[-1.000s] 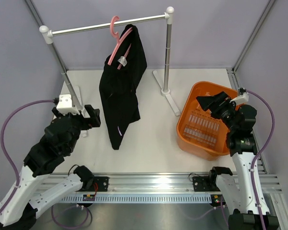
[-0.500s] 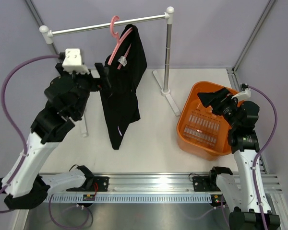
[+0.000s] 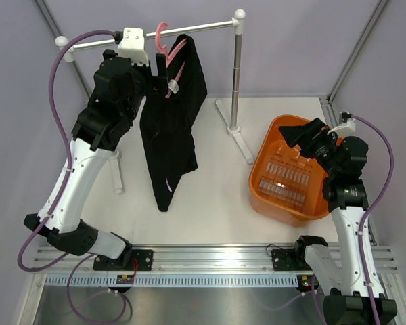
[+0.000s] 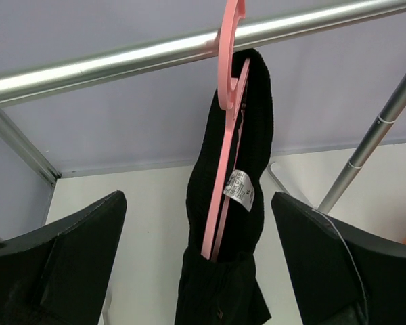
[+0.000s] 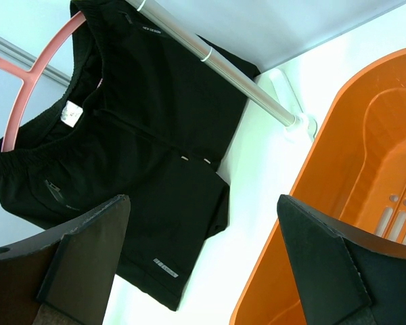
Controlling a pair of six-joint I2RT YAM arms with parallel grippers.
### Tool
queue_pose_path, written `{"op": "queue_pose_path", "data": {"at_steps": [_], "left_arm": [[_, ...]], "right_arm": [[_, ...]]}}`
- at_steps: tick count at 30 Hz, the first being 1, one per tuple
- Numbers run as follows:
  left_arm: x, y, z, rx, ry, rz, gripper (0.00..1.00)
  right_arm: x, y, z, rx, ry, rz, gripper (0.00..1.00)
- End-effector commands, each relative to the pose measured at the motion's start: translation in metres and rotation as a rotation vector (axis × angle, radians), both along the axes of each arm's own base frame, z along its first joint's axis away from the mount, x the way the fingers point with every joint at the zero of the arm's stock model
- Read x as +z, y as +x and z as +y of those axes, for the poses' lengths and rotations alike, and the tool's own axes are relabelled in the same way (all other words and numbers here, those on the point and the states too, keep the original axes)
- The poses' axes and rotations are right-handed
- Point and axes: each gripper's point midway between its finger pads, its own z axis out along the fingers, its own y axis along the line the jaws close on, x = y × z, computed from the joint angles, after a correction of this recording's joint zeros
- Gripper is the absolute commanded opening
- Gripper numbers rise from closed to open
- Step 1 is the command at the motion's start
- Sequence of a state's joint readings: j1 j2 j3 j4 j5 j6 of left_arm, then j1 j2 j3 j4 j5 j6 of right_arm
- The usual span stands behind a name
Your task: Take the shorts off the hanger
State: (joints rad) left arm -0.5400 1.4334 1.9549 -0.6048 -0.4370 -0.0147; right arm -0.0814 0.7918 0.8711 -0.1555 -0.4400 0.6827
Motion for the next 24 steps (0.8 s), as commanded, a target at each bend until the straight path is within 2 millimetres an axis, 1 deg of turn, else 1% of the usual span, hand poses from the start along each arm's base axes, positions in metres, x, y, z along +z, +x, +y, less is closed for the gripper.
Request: {"op": "queue_pose_path", "data": {"at_steps": [1,11,15,16,17,22,23,24], "left_arm": [[0.022,0.000,-0.004,-0.045,-0.015,-0.054,0.93],[0.001,0.026,-0.011,-0.076,-0.024,-0.018,0.93],[-0.004,0.035,-0.020,-0.122,-0.021,-0.029,0.93],[-0.002,0.040,-0.020,-0.129,0.004,-0.047,0.93],[-0.006,0.045,-0.022,-0.129,0.011,-0.047,0.93],[-0.009,0.069,-0.024,-0.127,0.023,-0.052,0.92],[-0.003,0.071,-0.025,-0.130,0.020,-0.063,0.92],[-0.010,0.079,-0.029,-0.135,0.024,-0.049,0.91]], "right_arm": [[0.017,-0.001,0.003,0.027,-0.022,-0.050,0.99],[0.017,-0.001,0.004,0.036,-0.030,-0.054,0.99],[0.015,0.000,0.004,0.037,-0.033,-0.048,0.99],[0.015,0.000,0.004,0.039,-0.032,-0.047,1.00],[0.015,0.000,0.004,0.040,-0.032,-0.046,0.99],[0.015,0.000,0.003,0.038,-0.046,-0.048,1.00],[0.015,0.000,0.003,0.036,-0.050,-0.048,0.99],[0.015,0.000,0.002,0.034,-0.053,-0.048,0.99]]}}
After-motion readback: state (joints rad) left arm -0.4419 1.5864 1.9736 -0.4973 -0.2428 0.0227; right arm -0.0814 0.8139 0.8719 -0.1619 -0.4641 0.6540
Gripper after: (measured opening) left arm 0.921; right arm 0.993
